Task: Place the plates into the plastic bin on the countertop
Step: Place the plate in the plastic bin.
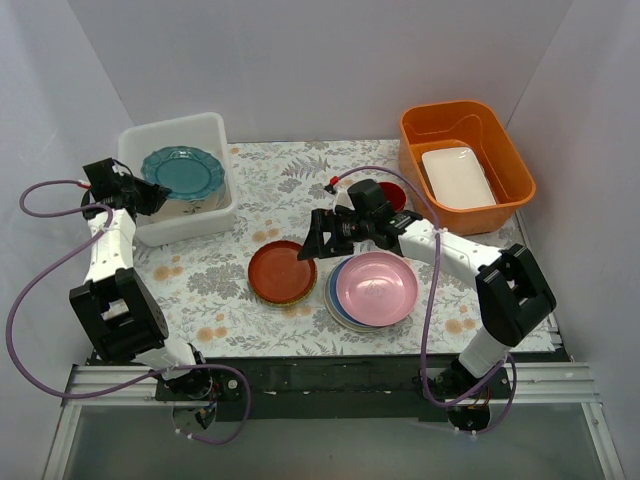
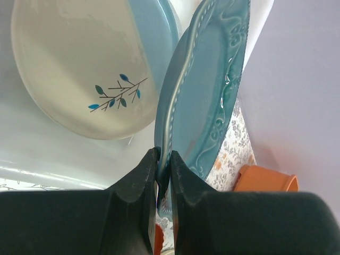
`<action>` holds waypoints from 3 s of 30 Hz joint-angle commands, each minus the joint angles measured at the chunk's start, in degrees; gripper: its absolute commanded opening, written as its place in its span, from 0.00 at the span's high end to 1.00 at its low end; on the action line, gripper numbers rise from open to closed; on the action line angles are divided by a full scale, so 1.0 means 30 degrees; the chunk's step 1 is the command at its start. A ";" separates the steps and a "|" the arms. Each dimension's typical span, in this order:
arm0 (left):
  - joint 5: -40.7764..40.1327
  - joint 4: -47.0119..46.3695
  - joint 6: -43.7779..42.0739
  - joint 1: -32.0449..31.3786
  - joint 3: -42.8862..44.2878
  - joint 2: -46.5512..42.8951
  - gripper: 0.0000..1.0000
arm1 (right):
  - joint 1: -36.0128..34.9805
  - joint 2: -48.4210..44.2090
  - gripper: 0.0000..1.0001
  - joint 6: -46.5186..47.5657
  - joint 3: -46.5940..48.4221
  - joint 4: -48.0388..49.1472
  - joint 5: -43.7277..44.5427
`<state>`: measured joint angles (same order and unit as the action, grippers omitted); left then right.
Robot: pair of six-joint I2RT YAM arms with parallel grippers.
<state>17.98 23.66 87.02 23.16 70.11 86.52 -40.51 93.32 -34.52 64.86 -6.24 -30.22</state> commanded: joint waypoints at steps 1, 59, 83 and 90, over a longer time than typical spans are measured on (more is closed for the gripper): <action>0.0306 -0.2057 0.0523 0.0103 0.0625 -0.0336 1.00 | 0.0057 0.0475 0.09 -0.0211 0.0997 0.0849 -0.0591; -0.2714 0.2397 -0.2172 0.0074 0.2266 0.1103 0.02 | 0.0086 0.0183 0.10 -0.0475 0.0732 0.0821 -0.1178; 0.0950 0.2278 -0.2260 -0.1973 0.0452 -0.3466 0.02 | -0.0002 0.0271 0.10 -0.0095 0.1231 -0.0641 -0.0358; 0.0804 0.2719 -0.1558 -0.4406 -0.2331 -0.7069 0.02 | -0.0148 0.0124 0.11 0.0169 0.1202 -0.1376 0.0141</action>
<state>19.05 30.48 81.03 12.88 66.54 69.82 -40.56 96.12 -35.51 66.65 -8.93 -30.74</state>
